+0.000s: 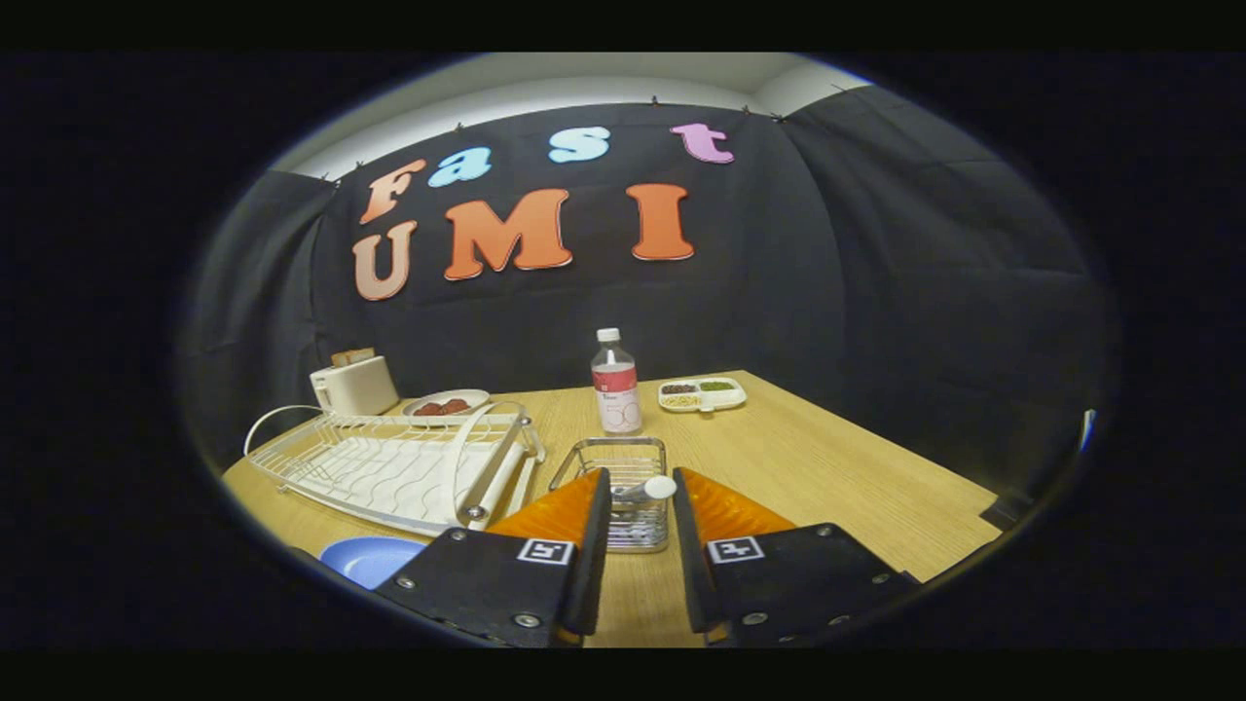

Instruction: Take the plate from the dish rack, then take the spoon from the basket and place it into the plate.

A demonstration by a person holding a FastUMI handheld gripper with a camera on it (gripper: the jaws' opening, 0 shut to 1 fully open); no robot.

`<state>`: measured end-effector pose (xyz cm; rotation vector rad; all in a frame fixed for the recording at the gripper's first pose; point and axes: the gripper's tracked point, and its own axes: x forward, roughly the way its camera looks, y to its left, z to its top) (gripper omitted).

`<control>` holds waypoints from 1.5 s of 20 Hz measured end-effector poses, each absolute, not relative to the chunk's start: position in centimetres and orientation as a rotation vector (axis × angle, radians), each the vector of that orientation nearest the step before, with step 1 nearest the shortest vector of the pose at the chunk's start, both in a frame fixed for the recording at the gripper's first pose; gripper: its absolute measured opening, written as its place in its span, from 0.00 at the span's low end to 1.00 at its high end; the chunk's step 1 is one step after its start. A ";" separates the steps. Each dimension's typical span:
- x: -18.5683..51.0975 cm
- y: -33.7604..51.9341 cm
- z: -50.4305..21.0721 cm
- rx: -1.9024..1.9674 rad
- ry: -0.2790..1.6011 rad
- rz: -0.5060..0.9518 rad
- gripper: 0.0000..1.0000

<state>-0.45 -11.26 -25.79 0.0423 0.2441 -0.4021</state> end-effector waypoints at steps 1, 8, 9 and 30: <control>-0.4 -11.0 -25.8 0.047 0.243 -0.392 0.27; 0.2 -9.3 -23.8 0.057 0.241 -0.315 0.11; 0.0 -9.2 -23.1 0.055 0.236 -0.312 0.11; -9.0 0.8 -15.6 0.085 0.227 0.044 0.11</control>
